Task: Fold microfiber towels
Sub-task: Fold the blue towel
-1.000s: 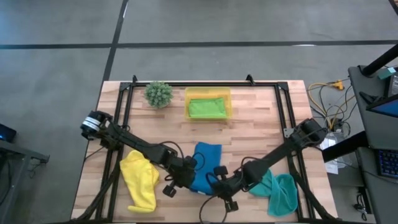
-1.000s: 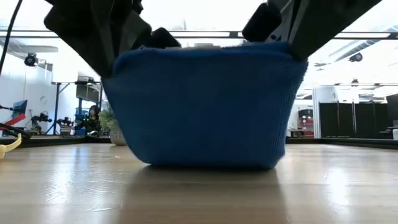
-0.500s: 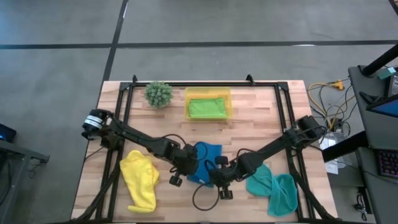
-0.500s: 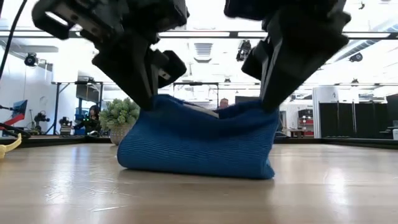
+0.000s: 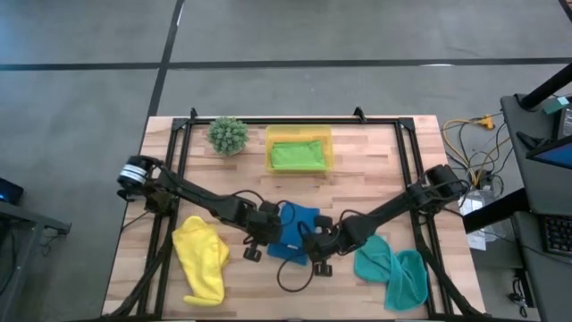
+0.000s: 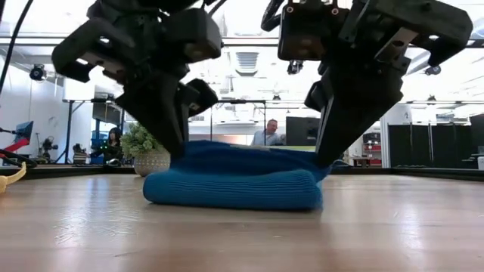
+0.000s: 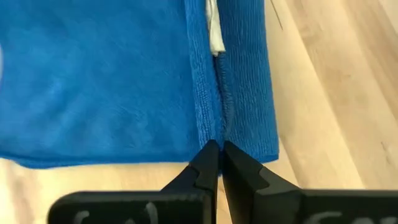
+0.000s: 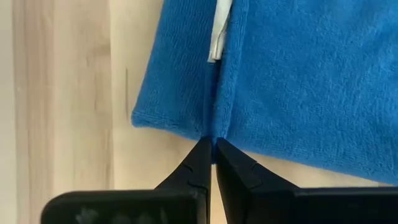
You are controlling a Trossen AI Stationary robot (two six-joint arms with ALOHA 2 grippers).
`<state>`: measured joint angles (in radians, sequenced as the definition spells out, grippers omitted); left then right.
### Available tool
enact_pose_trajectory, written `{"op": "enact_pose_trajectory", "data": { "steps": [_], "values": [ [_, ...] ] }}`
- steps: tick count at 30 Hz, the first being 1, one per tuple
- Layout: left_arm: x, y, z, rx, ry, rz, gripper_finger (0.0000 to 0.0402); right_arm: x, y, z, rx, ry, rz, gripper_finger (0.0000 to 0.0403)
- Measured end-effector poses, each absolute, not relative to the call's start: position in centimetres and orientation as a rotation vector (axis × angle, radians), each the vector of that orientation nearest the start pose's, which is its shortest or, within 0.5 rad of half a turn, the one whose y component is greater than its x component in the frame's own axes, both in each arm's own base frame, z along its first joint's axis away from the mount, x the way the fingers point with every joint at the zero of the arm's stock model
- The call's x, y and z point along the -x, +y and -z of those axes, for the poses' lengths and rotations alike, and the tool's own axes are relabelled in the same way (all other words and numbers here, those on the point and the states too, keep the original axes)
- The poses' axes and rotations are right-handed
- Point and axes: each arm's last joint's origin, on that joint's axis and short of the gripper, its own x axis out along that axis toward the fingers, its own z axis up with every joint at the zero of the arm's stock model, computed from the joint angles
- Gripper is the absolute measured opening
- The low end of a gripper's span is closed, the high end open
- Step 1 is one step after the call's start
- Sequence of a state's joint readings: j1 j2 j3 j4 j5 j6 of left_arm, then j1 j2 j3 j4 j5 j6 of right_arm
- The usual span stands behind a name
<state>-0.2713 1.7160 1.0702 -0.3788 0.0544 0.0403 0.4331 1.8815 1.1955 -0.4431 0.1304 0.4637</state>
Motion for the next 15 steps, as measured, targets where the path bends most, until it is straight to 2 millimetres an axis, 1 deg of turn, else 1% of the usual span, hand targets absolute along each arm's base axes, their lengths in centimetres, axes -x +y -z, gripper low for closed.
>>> {"op": "enact_pose_trajectory", "data": {
  "steps": [3, 7, 10, 15],
  "values": [
    [-32.8, -8.8, -18.9, -0.176, 0.985, 0.284, 0.0, -33.7, 14.8, -16.0, -0.105, 1.118, -0.007, 0.0013],
    [-33.0, -7.6, -19.4, -0.181, 0.963, 0.224, 0.0, -33.2, 14.2, -16.4, -0.092, 1.094, 0.032, 0.0012],
    [-33.1, -6.6, -19.3, -0.167, 0.961, 0.196, 0.0, -32.4, 13.4, -16.9, -0.07, 1.06, 0.084, 0.001],
    [-33.4, -5.2, -19.2, -0.16, 0.955, 0.139, 0.0, -30.9, 11.5, -17.7, -0.099, 1.038, 0.122, 0.0009]
  ]
}}
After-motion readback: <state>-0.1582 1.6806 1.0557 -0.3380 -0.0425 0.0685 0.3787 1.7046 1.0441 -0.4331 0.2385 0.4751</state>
